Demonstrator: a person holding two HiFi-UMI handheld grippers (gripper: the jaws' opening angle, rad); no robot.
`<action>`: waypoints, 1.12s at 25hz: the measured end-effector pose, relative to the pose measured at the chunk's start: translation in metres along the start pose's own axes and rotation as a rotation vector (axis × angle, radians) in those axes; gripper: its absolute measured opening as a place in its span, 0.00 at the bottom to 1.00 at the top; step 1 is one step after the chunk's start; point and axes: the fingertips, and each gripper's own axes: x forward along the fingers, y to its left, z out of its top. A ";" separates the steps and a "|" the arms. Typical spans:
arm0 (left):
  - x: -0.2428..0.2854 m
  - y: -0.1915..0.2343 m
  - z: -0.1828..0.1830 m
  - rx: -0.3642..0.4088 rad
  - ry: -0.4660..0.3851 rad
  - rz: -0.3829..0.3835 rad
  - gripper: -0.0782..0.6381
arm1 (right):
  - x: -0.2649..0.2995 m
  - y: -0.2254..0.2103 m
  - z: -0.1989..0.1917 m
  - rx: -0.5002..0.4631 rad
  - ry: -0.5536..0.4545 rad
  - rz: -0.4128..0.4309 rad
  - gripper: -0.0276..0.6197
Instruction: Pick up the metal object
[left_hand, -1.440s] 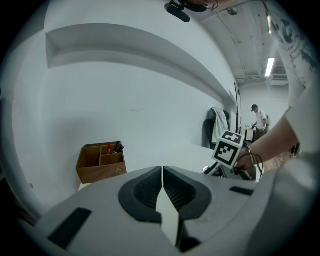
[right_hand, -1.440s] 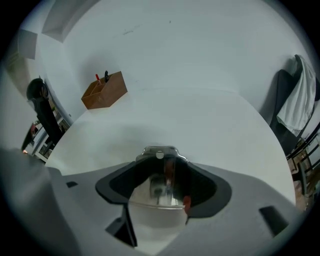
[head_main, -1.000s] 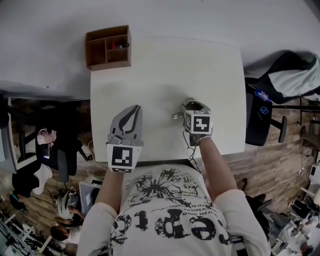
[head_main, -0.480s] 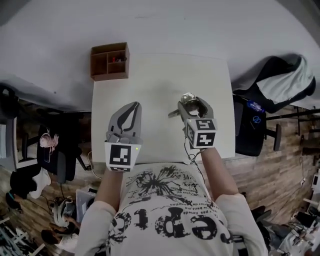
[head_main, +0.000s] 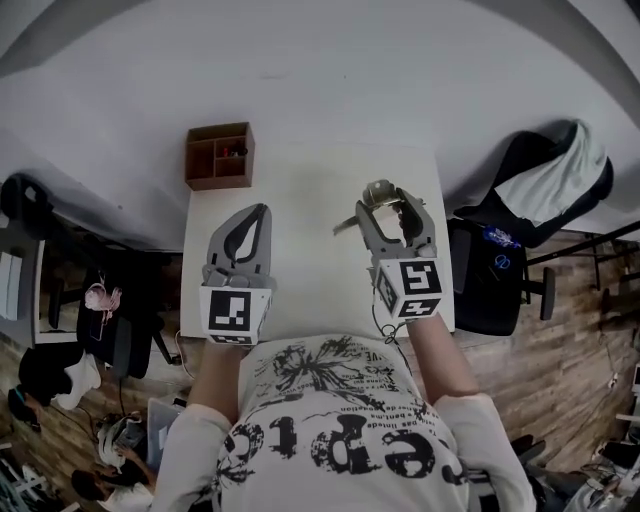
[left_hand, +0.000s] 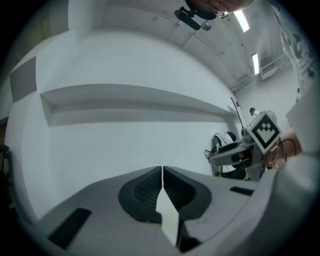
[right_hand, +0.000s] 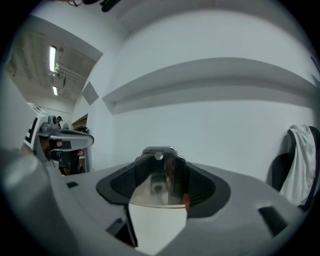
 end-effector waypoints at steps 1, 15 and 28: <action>0.000 -0.001 0.004 0.002 -0.006 0.004 0.13 | -0.005 -0.002 0.007 0.000 -0.024 -0.002 0.48; -0.007 -0.021 0.026 -0.031 0.003 0.039 0.13 | -0.043 -0.014 0.034 0.010 -0.163 -0.011 0.47; -0.009 -0.025 0.022 0.013 0.010 0.046 0.13 | -0.037 -0.003 0.030 0.015 -0.155 0.027 0.47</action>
